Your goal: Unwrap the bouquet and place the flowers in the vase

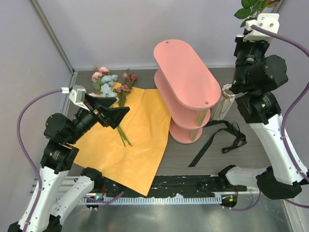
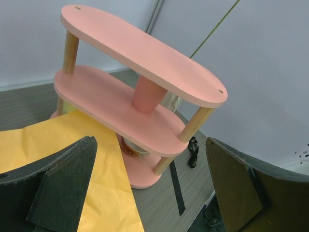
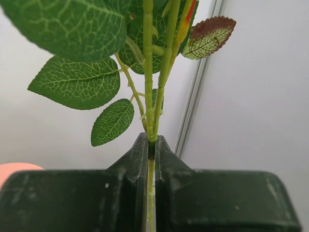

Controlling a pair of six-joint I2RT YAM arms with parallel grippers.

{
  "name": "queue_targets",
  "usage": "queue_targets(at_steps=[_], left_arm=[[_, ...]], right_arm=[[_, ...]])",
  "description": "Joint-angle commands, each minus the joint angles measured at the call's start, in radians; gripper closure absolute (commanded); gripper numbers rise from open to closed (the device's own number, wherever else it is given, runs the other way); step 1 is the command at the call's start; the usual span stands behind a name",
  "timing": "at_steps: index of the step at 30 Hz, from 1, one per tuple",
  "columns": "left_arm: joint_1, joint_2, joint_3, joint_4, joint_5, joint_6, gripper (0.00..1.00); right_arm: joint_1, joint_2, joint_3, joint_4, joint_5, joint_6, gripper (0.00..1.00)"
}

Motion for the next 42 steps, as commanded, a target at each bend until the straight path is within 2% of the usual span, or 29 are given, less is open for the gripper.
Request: queue_targets(at_steps=[1, 6, 14, 20, 30, 36, 42], left_arm=[[-0.003, 0.005, -0.015, 0.049, 0.023, -0.01, 0.0], [-0.003, 0.023, -0.018, 0.067, 0.044, -0.022, 0.0], [-0.003, 0.02, -0.015, 0.061, 0.052, -0.022, 0.0], [-0.003, 0.025, -0.015, 0.061, 0.061, -0.024, 0.0], [-0.003, 0.028, -0.033, 0.078, 0.074, -0.031, 0.0], [-0.003, 0.03, -0.04, 0.078, 0.083, -0.028, 0.0], [-0.003, 0.022, -0.044, 0.064, 0.083, -0.018, 0.0]], right_arm=[[-0.004, -0.042, 0.043, -0.071, 0.02, 0.076, 0.99], [-0.004, -0.067, -0.014, -0.082, 0.048, 0.08, 0.99], [-0.032, -0.13, -0.207, -0.028, 0.061, 0.128, 0.99], [-0.101, -0.182, -0.362, 0.078, 0.052, 0.192, 0.99], [-0.285, -0.259, -0.655, 0.17, -0.064, 0.422, 0.99], [-0.3, -0.279, -0.84, 0.311, -0.086, 0.447, 0.99], [-0.305, -0.286, -0.913, 0.365, -0.084, 0.456, 0.99]])
